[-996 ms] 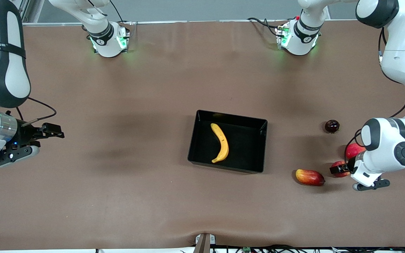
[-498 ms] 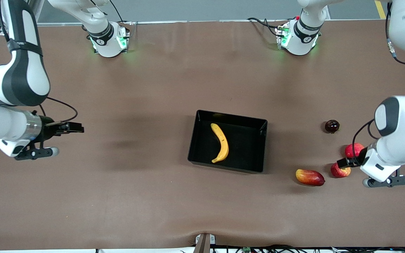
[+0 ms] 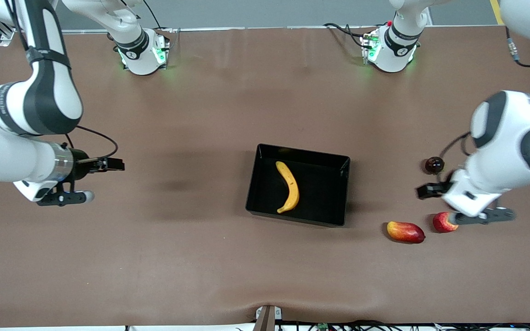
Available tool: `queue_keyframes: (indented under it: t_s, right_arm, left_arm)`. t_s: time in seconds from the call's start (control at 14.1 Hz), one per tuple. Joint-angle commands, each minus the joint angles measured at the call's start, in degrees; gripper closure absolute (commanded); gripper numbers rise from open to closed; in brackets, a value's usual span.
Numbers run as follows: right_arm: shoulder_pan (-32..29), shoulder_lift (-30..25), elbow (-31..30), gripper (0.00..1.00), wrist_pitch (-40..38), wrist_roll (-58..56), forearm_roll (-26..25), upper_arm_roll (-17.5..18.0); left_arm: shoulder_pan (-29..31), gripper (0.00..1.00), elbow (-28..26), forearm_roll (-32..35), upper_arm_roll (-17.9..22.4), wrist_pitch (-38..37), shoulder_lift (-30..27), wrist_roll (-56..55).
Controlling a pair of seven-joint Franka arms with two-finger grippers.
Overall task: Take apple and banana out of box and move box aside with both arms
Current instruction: 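Move the left gripper into the tray while the right gripper approaches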
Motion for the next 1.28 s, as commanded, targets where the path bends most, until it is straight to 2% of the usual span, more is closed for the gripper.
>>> queue_keyframes:
  t_s: [0.0,0.21,0.36,0.5,0.71,1.21]
  right_arm:
    - [1.0,1.3,0.0,0.0,1.3,0.9,0.4,-0.3]
    - [2.0,1.6,-1.4,0.0,1.5,1.1,1.0,-0.3]
    - [2.3,1.4,-3.9,0.0,2.8,1.1,4.7,-0.3]
    - [2.4,1.4,-4.2,0.0,3.0,1.1,6.2,-0.3]
    - [2.3,1.3,-5.6,0.0,3.6,1.1,9.6,-0.3]
    - [4.3,0.0,-12.4,0.0,10.1,1.1,11.3,-0.3]
  left_arm:
    - [-4.4,0.0,-0.6,1.3,-3.2,0.2,0.6,-6.1]
    - [-10.7,0.0,-0.5,1.4,-3.1,7.5,4.8,-8.0]
    - [-13.2,0.0,-0.5,2.7,-3.1,12.3,8.2,-8.0]
    - [-17.0,0.0,-0.2,4.0,-3.0,14.4,11.8,-8.9]
    - [-23.5,0.0,0.3,6.7,1.6,18.3,15.1,-13.5]
    - [-26.4,0.0,0.3,7.0,2.4,24.1,19.5,-20.6]
